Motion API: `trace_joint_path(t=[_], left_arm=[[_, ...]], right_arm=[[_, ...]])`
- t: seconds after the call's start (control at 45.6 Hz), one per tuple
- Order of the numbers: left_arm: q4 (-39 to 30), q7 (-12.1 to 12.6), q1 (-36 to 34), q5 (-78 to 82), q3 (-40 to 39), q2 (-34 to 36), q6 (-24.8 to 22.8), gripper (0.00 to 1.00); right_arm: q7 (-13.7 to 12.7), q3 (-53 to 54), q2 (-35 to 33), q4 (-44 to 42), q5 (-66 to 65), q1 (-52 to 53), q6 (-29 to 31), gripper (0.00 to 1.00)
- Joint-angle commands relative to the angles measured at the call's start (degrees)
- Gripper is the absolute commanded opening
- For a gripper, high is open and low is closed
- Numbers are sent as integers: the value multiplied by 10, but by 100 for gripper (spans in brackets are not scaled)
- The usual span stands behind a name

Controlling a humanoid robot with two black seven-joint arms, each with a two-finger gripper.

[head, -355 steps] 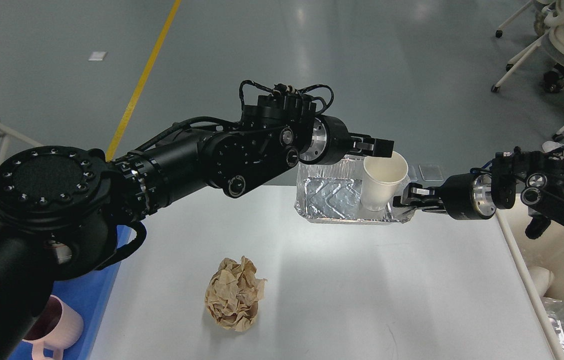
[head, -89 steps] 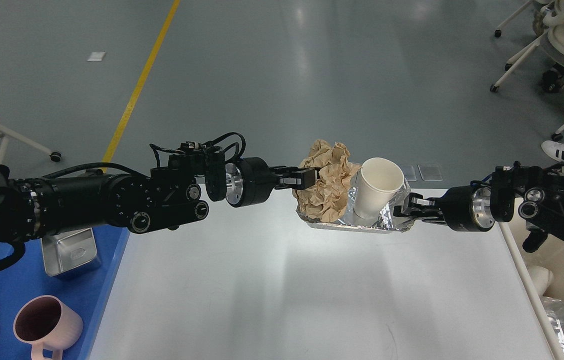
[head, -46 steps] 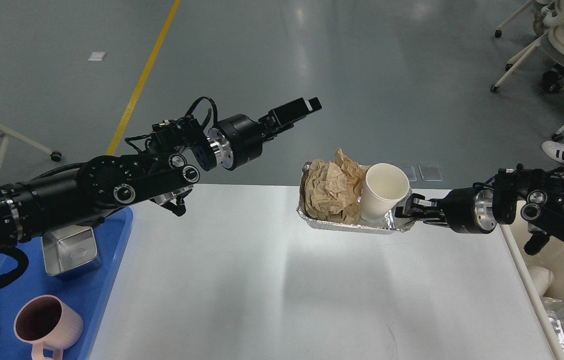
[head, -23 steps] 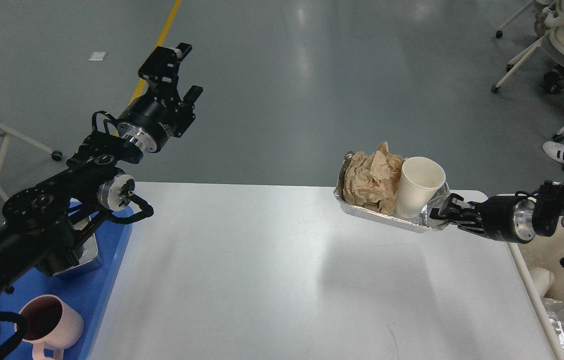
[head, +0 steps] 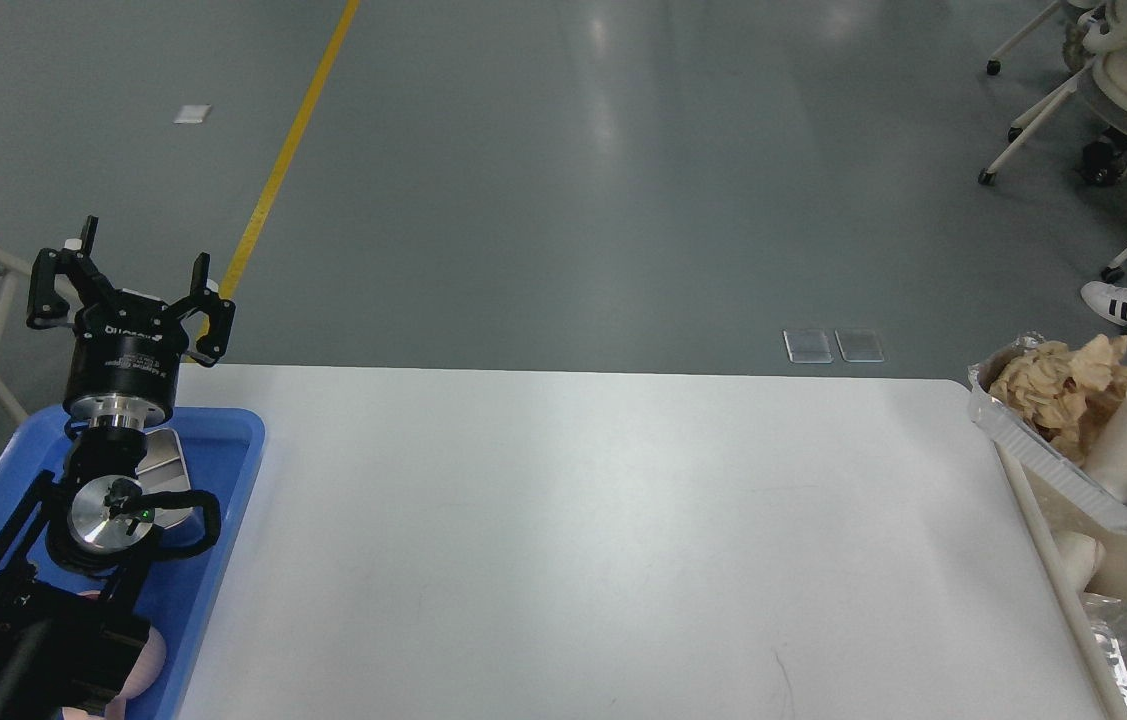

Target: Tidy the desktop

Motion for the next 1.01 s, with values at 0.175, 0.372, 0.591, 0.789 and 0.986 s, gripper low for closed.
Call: trace_joint_path(t=[0.175, 0.372, 0.591, 0.789, 0.986], left_arm=[[8, 1, 9, -6, -9, -6, -13, 97], [12, 1, 9, -6, 5, -7, -3, 97], [12, 1, 10, -6, 11, -8, -2, 97], [9, 5, 21, -5, 12, -6, -4, 97], [3, 6, 45, -5, 12, -2, -6, 97]], right_arm=[[-2, -6, 36, -94, 44, -43, -136, 100], [0, -1, 74, -86, 43, -41, -158, 100], [69, 27, 215, -96, 44, -25, -259, 100], [65, 140, 311, -67, 66, 37, -253, 100], [67, 275, 384, 41, 234, 6, -209, 100]])
